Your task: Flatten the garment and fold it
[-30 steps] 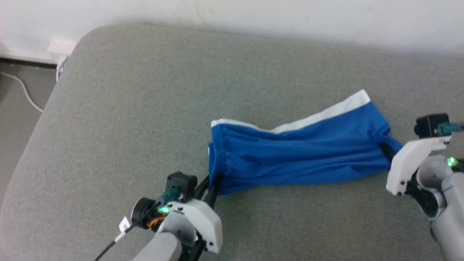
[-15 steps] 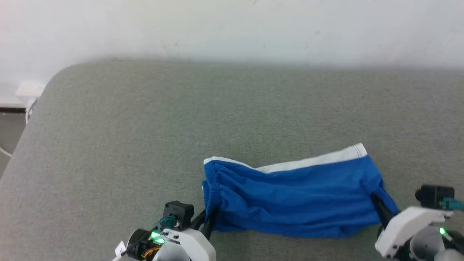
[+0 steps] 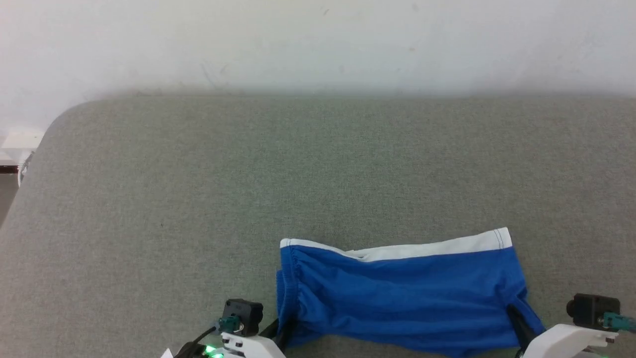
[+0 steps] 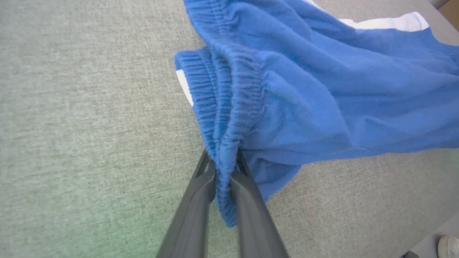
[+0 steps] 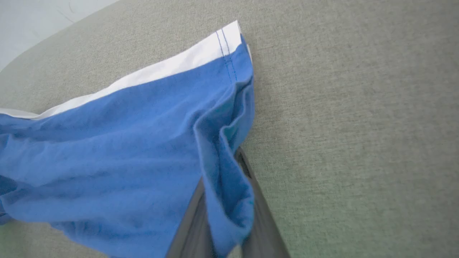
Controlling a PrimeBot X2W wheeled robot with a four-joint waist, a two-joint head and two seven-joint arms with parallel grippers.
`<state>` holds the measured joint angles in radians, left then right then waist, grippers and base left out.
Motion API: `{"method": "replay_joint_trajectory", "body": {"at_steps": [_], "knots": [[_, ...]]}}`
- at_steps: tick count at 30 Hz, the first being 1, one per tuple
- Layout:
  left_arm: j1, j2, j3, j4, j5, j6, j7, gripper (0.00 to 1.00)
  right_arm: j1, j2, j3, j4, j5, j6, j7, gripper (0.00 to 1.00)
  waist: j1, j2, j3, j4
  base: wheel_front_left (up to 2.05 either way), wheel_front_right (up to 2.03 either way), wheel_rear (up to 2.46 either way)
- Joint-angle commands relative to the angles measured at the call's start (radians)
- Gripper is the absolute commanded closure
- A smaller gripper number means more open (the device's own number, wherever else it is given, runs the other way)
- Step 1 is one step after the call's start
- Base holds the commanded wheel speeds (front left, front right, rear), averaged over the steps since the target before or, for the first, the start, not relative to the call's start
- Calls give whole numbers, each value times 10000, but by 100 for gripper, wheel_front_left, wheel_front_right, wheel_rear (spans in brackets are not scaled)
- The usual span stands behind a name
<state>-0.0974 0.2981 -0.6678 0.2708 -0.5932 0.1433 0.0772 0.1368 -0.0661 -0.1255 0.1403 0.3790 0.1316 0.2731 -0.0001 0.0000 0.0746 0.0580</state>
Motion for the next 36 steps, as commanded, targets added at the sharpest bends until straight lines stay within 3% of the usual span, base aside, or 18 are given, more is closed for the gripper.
{"method": "replay_joint_trajectory", "body": {"at_steps": [1,4,5,6,11,17,23,28,32,36], "knots": [[137,-2,-10,129,-77,-38,-21,100,-9,18,-21,50,-33,-9,44,100,1,0,3,14,0,0,0],[65,-85,-69,406,-126,-146,-39,100,-60,14,9,277,-212,-9,91,100,1,0,-17,73,0,0,0],[33,-106,-77,482,-114,-151,-80,71,-66,23,-32,341,-168,-9,169,78,1,0,-40,102,0,0,0],[-12,-128,-49,544,-81,-114,-194,0,-60,37,-108,402,-79,-9,303,0,1,0,-77,129,0,0,0],[81,-92,84,719,-79,-18,-626,0,-38,-131,-209,96,-294,-9,798,0,1,0,-489,139,0,0,0],[212,311,-55,91,302,128,-811,0,141,-428,-398,-1289,-294,-9,1687,0,1,0,-950,255,0,0,0],[340,532,459,-1107,654,636,-2181,0,192,-864,-718,-2053,-359,-9,2500,0,1,0,-1025,471,0,0,0],[393,721,974,-1496,1394,1095,-3269,0,-15,-1183,-671,-1640,-316,-9,3006,0,1,0,-885,648,0,0,0],[569,625,1780,-2170,2180,1335,-3380,0,-329,-1327,-643,-950,-177,-9,3200,0,1,0,-722,842,0,0,0],[1091,247,2812,-3005,3006,1307,-3386,0,-692,-1380,-582,-160,48,-9,3270,0,1,0,-582,1026,0,0,0]]}}
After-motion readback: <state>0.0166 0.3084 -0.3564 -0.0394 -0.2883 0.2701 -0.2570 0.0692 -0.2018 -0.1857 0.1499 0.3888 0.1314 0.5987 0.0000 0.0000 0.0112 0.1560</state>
